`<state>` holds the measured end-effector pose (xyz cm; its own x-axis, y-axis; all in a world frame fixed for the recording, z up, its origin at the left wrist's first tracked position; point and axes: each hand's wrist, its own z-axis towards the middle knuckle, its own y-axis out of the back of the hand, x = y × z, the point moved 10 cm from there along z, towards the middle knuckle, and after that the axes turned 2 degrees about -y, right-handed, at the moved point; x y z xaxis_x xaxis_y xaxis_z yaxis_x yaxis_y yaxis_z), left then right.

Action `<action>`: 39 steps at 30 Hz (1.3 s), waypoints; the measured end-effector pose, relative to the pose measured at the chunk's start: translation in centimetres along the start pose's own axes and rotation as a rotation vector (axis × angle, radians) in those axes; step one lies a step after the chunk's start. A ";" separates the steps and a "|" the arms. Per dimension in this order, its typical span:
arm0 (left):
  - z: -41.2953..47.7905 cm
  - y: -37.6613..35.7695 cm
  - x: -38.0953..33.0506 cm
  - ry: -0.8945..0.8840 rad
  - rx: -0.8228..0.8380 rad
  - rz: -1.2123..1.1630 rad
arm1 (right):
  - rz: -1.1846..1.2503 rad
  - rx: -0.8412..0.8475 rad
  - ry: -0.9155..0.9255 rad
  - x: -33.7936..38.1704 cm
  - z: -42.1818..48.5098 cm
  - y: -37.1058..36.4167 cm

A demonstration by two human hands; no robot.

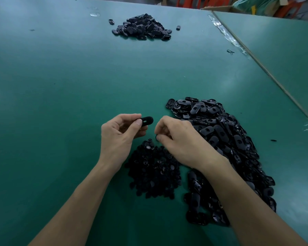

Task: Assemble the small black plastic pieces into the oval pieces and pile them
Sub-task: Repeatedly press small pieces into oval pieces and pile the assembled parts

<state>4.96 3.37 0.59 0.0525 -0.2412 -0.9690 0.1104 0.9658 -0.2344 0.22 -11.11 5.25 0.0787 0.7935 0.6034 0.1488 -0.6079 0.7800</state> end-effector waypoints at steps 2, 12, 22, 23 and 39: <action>0.1 0.0 0.1 0.005 0.004 -0.002 | 0.052 -0.050 0.037 0.7 -0.1 0.7; 0.1 -0.2 0.8 0.052 0.035 -0.001 | 0.191 -0.232 0.072 1.5 -0.1 2.0; -0.2 -0.8 0.3 0.014 0.070 0.031 | 0.199 -0.347 0.038 1.4 -0.4 2.4; -0.3 -0.8 0.2 0.005 0.069 0.036 | 0.208 -0.354 0.028 1.3 -0.4 2.4; -0.6 -1.2 -0.3 -0.048 0.066 0.071 | 0.179 -0.365 0.013 1.4 -0.4 2.3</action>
<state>4.19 2.30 1.15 0.1101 -0.1781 -0.9778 0.1700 0.9727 -0.1580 0.31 -11.43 7.92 0.0586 0.6753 0.7352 -0.2262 -0.7083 0.6687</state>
